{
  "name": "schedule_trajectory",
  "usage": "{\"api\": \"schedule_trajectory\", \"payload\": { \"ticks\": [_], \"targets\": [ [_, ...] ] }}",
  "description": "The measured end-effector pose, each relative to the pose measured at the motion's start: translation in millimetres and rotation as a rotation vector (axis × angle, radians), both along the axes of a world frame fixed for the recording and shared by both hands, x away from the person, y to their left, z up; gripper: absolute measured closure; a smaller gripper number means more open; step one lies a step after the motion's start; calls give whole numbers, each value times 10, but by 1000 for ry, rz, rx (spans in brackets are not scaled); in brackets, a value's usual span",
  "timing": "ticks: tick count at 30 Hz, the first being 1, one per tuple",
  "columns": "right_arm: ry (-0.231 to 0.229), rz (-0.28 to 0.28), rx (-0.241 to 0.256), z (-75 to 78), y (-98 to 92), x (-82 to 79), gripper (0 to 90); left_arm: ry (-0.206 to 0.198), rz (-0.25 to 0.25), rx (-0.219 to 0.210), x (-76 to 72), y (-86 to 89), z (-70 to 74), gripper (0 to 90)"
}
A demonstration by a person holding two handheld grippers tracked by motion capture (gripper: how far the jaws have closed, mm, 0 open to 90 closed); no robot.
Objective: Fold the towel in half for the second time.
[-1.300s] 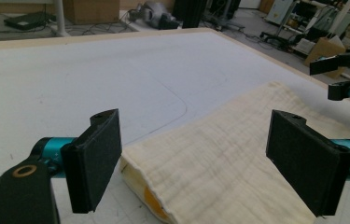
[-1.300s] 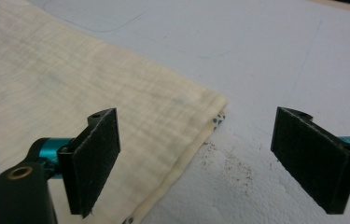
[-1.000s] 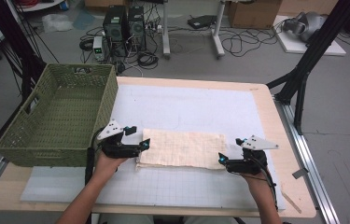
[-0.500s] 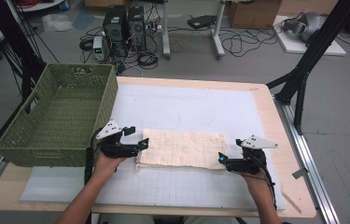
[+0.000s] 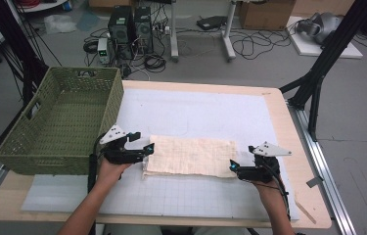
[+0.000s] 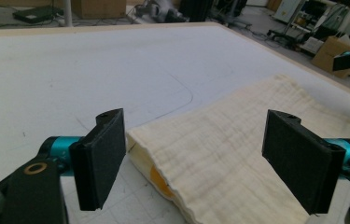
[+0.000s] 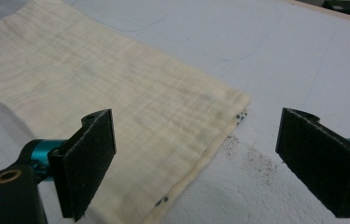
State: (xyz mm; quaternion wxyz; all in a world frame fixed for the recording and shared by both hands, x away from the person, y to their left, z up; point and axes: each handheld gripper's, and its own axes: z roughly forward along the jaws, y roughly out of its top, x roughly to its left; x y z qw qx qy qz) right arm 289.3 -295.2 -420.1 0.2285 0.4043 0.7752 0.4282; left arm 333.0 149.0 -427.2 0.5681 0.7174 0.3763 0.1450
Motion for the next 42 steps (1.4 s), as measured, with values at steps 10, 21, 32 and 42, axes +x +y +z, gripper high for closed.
{"api": "schedule_trajectory", "payload": {
  "ticks": [10,21,32,42],
  "targets": [
    [13,-5,46,29,-55,-16,113,26,-10,9,173,-84,119,287],
    [9,-11,60,36,-85,-22,113,58,19,134,478,-259,96,292],
    [17,-8,56,11,-86,-7,113,158,50,304,644,-353,-191,440],
    [20,-4,45,-1,-77,-1,113,124,10,367,619,-413,-222,600]
  ]
}}
